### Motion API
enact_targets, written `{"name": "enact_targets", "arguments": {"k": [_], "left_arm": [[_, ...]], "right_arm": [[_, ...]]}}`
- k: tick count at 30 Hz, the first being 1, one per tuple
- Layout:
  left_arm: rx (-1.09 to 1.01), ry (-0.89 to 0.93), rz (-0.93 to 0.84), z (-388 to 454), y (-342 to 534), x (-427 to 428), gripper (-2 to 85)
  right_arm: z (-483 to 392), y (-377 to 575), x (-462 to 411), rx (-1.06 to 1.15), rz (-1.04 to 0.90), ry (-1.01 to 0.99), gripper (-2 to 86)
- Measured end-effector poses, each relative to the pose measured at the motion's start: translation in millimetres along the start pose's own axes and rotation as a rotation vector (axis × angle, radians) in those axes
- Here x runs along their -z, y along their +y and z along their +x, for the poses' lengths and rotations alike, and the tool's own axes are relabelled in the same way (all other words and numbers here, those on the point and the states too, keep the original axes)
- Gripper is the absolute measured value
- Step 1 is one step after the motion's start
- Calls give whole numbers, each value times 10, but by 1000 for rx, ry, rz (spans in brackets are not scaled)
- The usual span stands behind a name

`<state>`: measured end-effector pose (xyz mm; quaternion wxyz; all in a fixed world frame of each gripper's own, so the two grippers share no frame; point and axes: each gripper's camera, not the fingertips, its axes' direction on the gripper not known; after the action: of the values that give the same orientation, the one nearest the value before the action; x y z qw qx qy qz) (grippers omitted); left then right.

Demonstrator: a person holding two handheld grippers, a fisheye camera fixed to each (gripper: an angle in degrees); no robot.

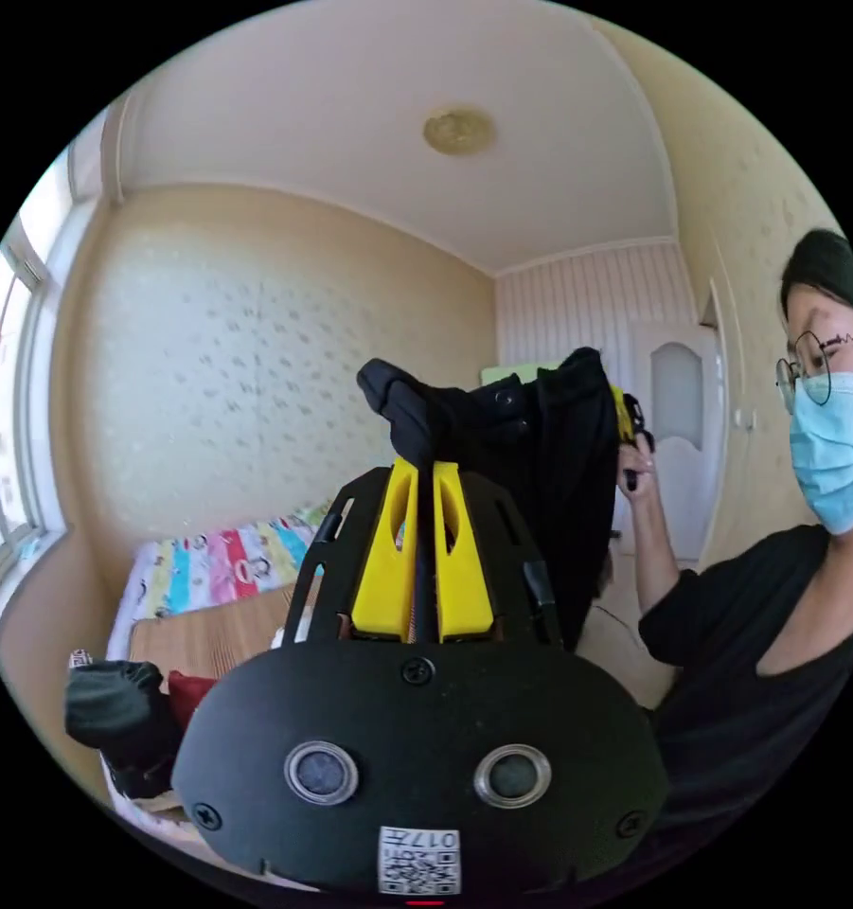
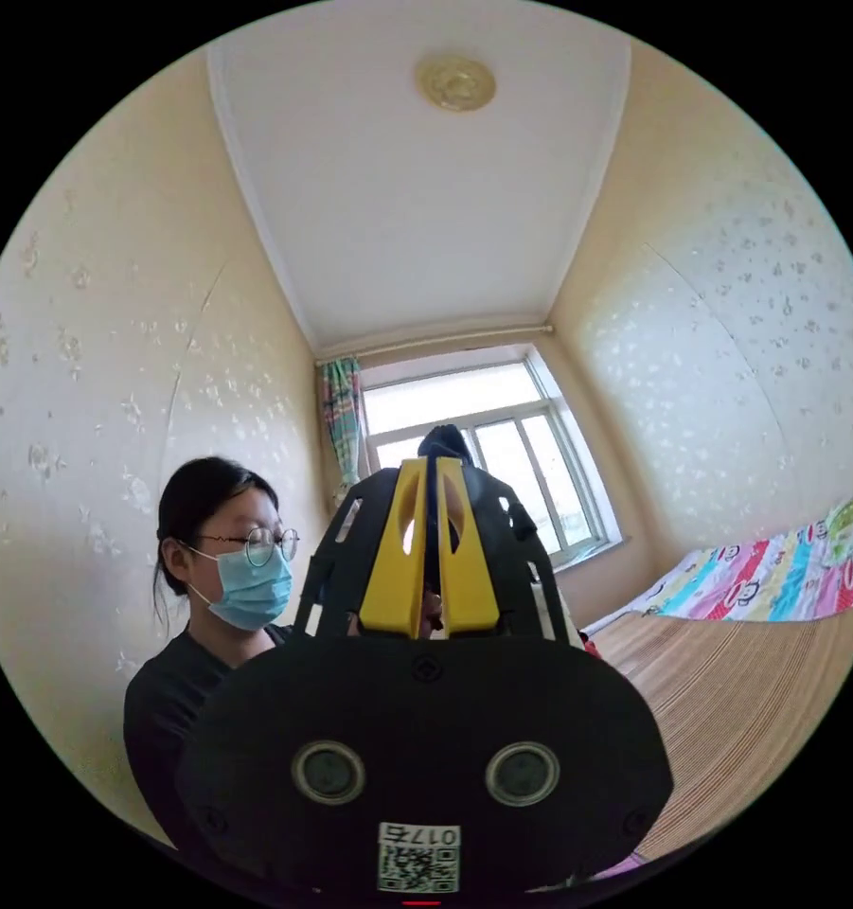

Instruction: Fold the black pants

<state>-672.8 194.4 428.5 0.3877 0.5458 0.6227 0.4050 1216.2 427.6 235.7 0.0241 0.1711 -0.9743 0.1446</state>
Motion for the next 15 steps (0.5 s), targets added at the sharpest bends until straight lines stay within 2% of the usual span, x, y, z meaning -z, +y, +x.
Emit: {"name": "enact_targets", "arguments": {"k": [1,3,9,12,15], "left_arm": [[8,-28,41,76,1,77,4],[46,-92,236,308,135,396,3],[180,-69,601,546,858,655,5],[139,-176,635,660,1047,437,5],[125,-168,584,461,944,46,4]], "right_arm": [[-181,14,-33,33,34,41,16],[-414,116,-30,73,98,118,16],[-765,976,76,200,316,247,17],[-841,1414,-1,323,426,503,17],[-650,1513,-204,429,473,755,18]]}}
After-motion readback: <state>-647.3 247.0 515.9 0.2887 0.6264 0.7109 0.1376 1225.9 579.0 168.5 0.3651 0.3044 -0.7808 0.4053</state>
